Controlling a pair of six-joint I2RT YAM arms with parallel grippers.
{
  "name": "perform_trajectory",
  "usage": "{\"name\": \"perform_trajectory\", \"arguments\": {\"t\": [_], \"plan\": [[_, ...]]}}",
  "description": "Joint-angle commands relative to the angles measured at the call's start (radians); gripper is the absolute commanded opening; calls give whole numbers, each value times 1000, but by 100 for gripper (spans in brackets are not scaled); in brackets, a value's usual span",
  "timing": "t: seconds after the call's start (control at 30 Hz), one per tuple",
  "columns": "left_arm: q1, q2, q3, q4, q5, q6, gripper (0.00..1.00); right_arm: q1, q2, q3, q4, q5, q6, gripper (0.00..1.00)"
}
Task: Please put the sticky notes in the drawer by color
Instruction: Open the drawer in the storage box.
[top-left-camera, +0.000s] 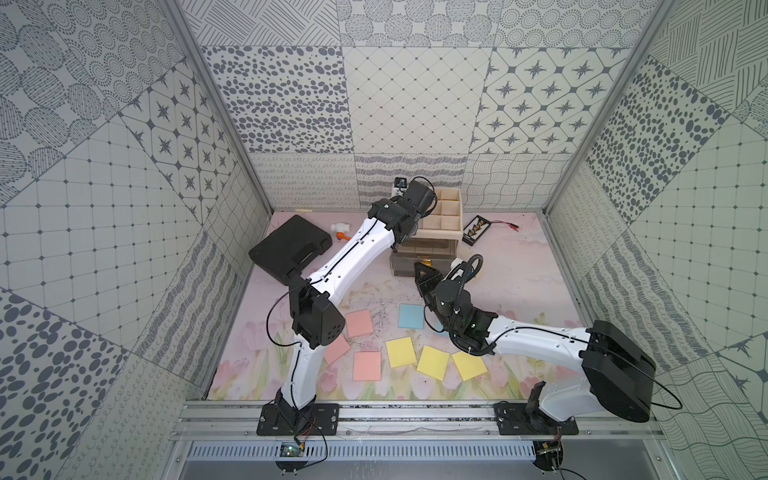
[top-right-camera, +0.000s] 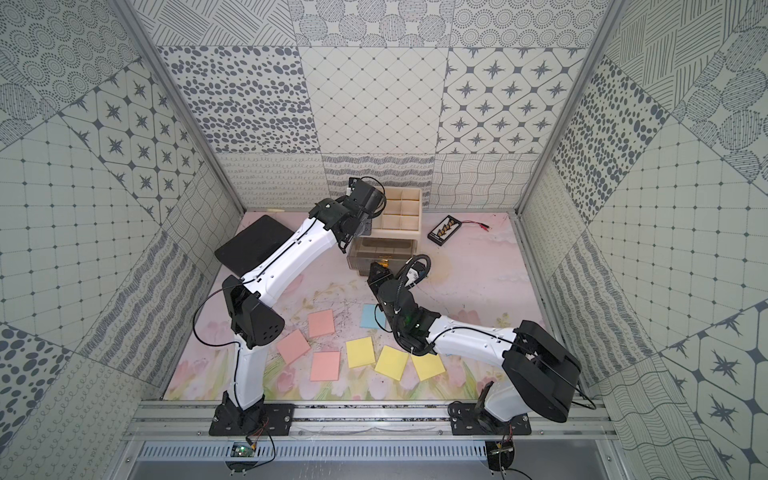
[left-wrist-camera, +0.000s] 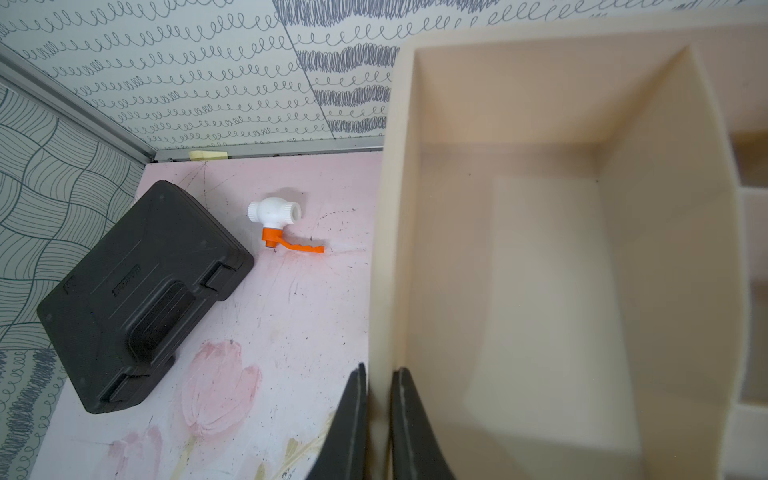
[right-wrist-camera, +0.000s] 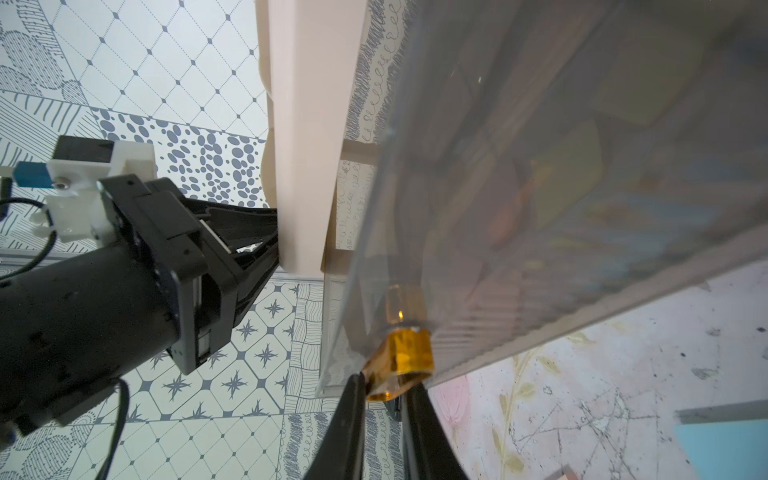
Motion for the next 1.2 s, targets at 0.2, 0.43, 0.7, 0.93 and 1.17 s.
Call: {"name": "perform_trajectory", "arguments": {"t": [0.2,0.43,0.7,0.93,1.17], "plan": [[-5,32,30,-4,47,-68,0,49,-86,-33,82,-42,-41,18],[-9,48,58,-24,37,-65,0,60,-117,-62,73,-31,-40,18],[-12,54,68,-27,36,-65,0,69,-124,-81,68,-27,-33,18],[-14,58,73,-26,39,-59,0,71,-139,-90,67,-22,-39,19],[-16,62,76,-27,52,-62,0,71,-177,-104,50,-6,-75,69]]}}
